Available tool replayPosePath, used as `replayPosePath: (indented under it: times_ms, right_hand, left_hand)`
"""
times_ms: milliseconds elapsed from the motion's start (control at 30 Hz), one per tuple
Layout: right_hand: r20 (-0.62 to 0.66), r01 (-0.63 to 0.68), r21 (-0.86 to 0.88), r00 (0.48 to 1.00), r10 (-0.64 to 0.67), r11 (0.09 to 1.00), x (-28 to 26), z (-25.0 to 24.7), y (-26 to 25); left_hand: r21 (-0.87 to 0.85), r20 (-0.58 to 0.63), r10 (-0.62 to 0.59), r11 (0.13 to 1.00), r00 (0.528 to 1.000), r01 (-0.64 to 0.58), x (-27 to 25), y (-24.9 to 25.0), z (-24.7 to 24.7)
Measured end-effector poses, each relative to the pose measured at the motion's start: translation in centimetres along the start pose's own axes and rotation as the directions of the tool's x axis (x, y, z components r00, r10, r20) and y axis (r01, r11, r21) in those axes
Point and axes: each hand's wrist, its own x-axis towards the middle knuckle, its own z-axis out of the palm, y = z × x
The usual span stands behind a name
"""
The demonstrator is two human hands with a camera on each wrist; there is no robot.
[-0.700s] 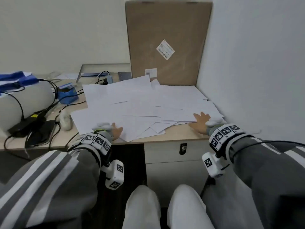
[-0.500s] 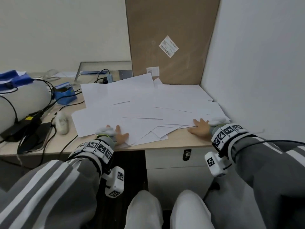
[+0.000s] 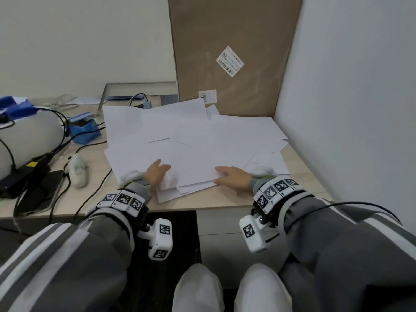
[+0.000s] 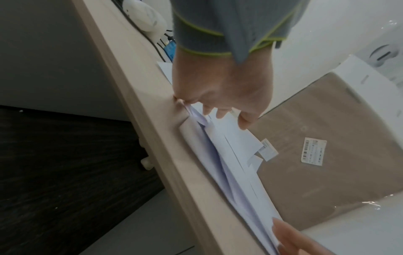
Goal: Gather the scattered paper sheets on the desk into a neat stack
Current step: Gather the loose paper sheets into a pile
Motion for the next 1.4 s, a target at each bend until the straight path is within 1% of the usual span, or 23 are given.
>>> replayPosePath:
  times_ms: [67, 100, 133, 200, 267, 333, 400, 433, 500, 567, 700, 767, 867, 933, 1000, 1067, 1100, 1133, 1200, 1233, 1300, 1333, 1400]
  right_hand:
    - [-0.086, 0.054, 0.205, 0.996, -0.037, 0.977, -0.7, -0.7, -0.2]
    - [-0.145, 0.073, 0.252, 0.989, -0.037, 0.965, -0.9, -1.3, -0.1]
    - [-0.205, 0.077, 0.26, 0.979, -0.022, 0.963, -1.0, -2.0, 0.2]
    - [-0.3, 0.032, 0.203, 0.953, 0.031, 0.979, -1.0, -3.6, 1.2]
    - [-0.349, -0.09, 0.098, 0.93, 0.119, 0.991, -0.6, -5.1, 2.8]
    - [-0.351, -0.249, -0.014, 0.908, 0.229, 0.968, -0.3, -6.3, 4.9]
    - [-0.308, -0.38, -0.066, 0.887, 0.344, 0.923, -0.4, -6.7, 6.9]
    - [-0.269, -0.42, -0.089, 0.883, 0.385, 0.903, -0.3, -6.6, 7.9]
    - [-0.165, -0.451, -0.173, 0.89, 0.426, 0.875, 0.0, -6.1, 9.0]
    - [-0.108, -0.449, -0.234, 0.894, 0.436, 0.863, 0.6, -5.5, 9.1]
    - [-0.063, -0.417, -0.284, 0.907, 0.417, 0.863, 0.8, -4.9, 7.0]
    - [-0.03, -0.382, -0.273, 0.921, 0.389, 0.883, 0.8, -4.0, 5.7]
    - [0.004, -0.273, -0.224, 0.96, 0.281, 0.936, 0.6, -2.0, 3.2]
    - [0.025, -0.191, -0.134, 0.98, 0.196, 0.972, 0.1, -1.3, 1.6]
    - [0.007, -0.18, 0.058, 0.984, 0.18, 0.982, 0.0, -1.4, 1.0]
    - [-0.099, -0.201, 0.235, 0.968, 0.229, 0.951, 0.1, -2.1, 1.2]
    - [-0.158, -0.22, 0.283, 0.949, 0.272, 0.933, 0.2, -2.7, 1.4]
    - [-0.202, -0.251, 0.293, 0.927, 0.317, 0.922, 0.4, -3.3, 1.7]
    - [-0.22, -0.335, 0.239, 0.895, 0.387, 0.911, 0.6, -4.0, 2.6]
    - [-0.197, -0.368, 0.206, 0.892, 0.407, 0.907, 0.7, -4.0, 2.9]
    - [-0.084, -0.398, 0.185, 0.904, 0.418, 0.898, 0.7, -3.6, 3.0]
    - [-0.025, -0.384, 0.223, 0.917, 0.399, 0.896, 0.7, -3.1, 2.6]
    - [0.091, -0.348, 0.414, 0.935, 0.342, 0.841, 0.8, -2.2, 1.2]
  left_hand:
    - [-0.009, -0.074, -0.03, 1.0, 0.997, 0.029, -0.2, -0.3, -0.8]
    - [0.07, -0.083, -0.044, 0.996, 0.996, 0.05, -0.2, -0.5, -1.2]
    - [0.156, -0.08, -0.064, 0.985, 0.995, 0.076, -0.1, -0.7, -1.7]
    - [0.311, -0.076, -0.1, 0.943, 0.992, 0.119, -0.3, -0.5, -2.5]
    - [0.426, -0.052, -0.087, 0.899, 0.995, 0.101, -0.4, 0.2, -2.7]
    - [0.483, -0.026, -0.066, 0.873, 0.997, 0.07, -0.3, 1.1, -2.2]
    - [0.514, 0.002, -0.044, 0.857, 0.999, 0.036, -0.4, 1.8, -1.3]
    - [0.526, 0.025, -0.038, 0.85, 0.999, 0.019, -0.1, 2.1, -0.8]
    - [0.553, 0.072, -0.032, 0.833, 0.997, -0.013, 0.4, 2.6, 0.4]
    - [0.58, 0.103, -0.03, 0.814, 0.994, -0.036, 0.9, 3.2, 1.3]
    - [0.541, 0.102, -0.049, 0.841, 0.994, -0.014, 1.6, 3.6, 2.1]
    - [0.464, 0.106, -0.025, 0.885, 0.994, -0.027, 2.3, 3.5, 2.4]
    - [0.288, 0.119, 0.049, 0.954, 0.992, -0.082, 2.3, 3.6, 2.7]
    - [0.162, 0.093, 0.107, 0.979, 0.99, -0.121, 1.9, 3.9, 2.6]
    - [0.092, 0.017, 0.11, 0.99, 0.994, -0.112, 1.6, 3.8, 1.9]
    - [0.123, -0.07, 0.047, 0.992, 0.996, -0.038, 1.8, 3.0, 0.4]
    - [0.155, -0.121, 0.002, 0.988, 0.993, 0.016, 1.9, 2.4, -0.5]
    - [0.194, -0.171, -0.053, 0.977, 0.984, 0.087, 1.9, 1.7, -1.3]
    - [0.214, -0.238, -0.148, 0.956, 0.96, 0.2, 1.8, 0.6, -2.6]
    - [0.191, -0.24, -0.173, 0.956, 0.955, 0.221, 1.5, 0.1, -2.7]
    - [0.146, -0.233, -0.196, 0.961, 0.953, 0.233, 1.2, -0.2, -2.6]
    - [0.127, -0.234, -0.197, 0.965, 0.952, 0.231, 1.3, -0.2, -2.3]
    - [0.068, -0.223, -0.211, 0.971, 0.952, 0.231, 1.6, 0.5, -1.8]
